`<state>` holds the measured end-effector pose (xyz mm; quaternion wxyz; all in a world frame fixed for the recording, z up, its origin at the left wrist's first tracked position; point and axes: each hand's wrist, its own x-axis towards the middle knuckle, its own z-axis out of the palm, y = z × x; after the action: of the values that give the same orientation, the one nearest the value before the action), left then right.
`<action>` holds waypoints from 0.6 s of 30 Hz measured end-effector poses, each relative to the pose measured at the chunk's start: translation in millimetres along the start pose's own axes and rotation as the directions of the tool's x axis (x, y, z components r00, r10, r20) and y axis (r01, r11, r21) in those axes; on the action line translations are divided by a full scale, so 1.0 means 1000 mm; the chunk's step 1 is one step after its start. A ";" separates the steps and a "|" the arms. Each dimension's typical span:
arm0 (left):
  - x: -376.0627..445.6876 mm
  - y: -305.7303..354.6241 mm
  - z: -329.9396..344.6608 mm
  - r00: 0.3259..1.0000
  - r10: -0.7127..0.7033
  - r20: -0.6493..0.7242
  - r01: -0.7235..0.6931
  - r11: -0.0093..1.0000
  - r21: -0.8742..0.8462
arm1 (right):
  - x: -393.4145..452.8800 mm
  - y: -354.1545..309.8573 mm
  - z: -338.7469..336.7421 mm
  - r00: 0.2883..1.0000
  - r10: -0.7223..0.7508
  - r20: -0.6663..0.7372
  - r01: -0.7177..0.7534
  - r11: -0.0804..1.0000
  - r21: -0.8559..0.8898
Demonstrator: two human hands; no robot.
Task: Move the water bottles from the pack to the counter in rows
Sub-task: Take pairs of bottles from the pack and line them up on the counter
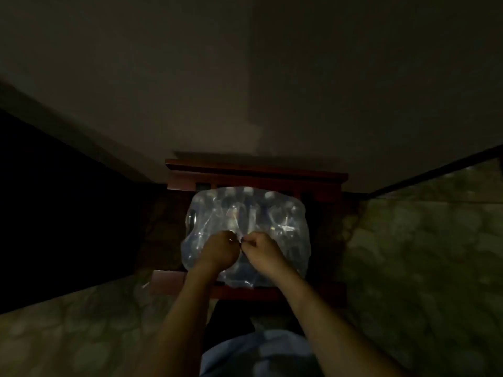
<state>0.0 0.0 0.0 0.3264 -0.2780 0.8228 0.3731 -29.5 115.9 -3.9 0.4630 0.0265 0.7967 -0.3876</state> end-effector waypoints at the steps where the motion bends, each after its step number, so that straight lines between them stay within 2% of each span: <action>1: 0.006 -0.004 -0.002 1.000 -0.003 0.024 0.003 1.000 -0.004 | 0.009 -0.003 0.008 1.000 0.013 0.014 -0.013 1.000 0.012; 6: 0.035 -0.029 0.008 0.994 -0.028 0.101 0.032 0.999 -0.035 | 0.052 0.007 0.035 0.981 0.191 0.023 -0.192 0.980 0.051; 10: 0.048 -0.034 0.019 0.993 -0.015 0.121 0.018 1.000 -0.025 | 0.071 0.026 0.047 0.964 0.264 0.015 -0.264 0.958 0.109; 12: 0.051 -0.034 0.026 0.996 -0.016 0.089 0.019 0.999 -0.042 | 0.076 0.032 0.055 0.956 0.292 -0.020 -0.288 0.951 0.114; 16: 0.057 -0.048 0.036 0.988 -0.122 -0.098 0.114 0.991 -0.076 | 0.090 0.041 0.063 0.941 0.333 -0.055 -0.327 0.940 0.093; 18: 0.059 -0.057 0.038 0.985 -0.133 -0.106 0.129 0.991 -0.045 | 0.104 0.049 0.064 0.940 0.330 -0.092 -0.322 0.943 0.087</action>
<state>14.9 -15.0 -88.0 0.2995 -0.3577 0.8119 0.3508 -22.8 76.2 -129.3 0.4770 0.1947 0.7904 -0.3313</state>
